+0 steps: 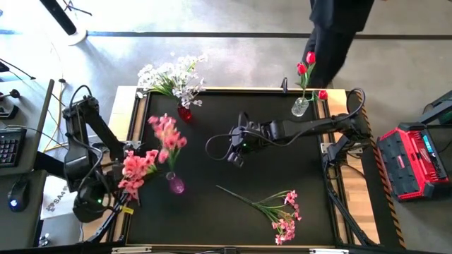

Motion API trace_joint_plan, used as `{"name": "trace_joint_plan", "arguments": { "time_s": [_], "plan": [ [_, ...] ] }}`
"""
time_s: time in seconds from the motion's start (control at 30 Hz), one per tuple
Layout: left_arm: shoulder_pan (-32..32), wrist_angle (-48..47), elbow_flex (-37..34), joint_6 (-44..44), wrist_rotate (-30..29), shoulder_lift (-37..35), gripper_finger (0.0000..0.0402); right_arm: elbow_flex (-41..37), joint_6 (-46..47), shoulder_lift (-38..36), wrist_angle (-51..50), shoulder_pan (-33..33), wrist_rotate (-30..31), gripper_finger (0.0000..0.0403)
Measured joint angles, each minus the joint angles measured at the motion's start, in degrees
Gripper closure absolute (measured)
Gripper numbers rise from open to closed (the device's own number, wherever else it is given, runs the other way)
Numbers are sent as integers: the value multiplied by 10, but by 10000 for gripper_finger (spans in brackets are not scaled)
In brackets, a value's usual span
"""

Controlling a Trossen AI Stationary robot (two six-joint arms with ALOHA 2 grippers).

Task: Sort flowers into vase by color
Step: Put the top pink flowers into the purple vase

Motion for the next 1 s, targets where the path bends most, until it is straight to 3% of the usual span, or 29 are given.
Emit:
{"name": "trace_joint_plan", "arguments": {
  "time_s": [0.57,0.73,0.83,1.0],
  "plan": [
    [10,11,-4,-85,44,23,401,0,11,0,-15,21,8,298],
    [44,38,-4,-115,50,29,401,0,46,0,-45,24,-1,298],
    [93,38,-4,-144,112,36,401,-26,91,0,-48,28,-47,298],
    [172,53,-4,-122,220,68,401,-97,127,0,40,65,-96,298]
  ]
}}
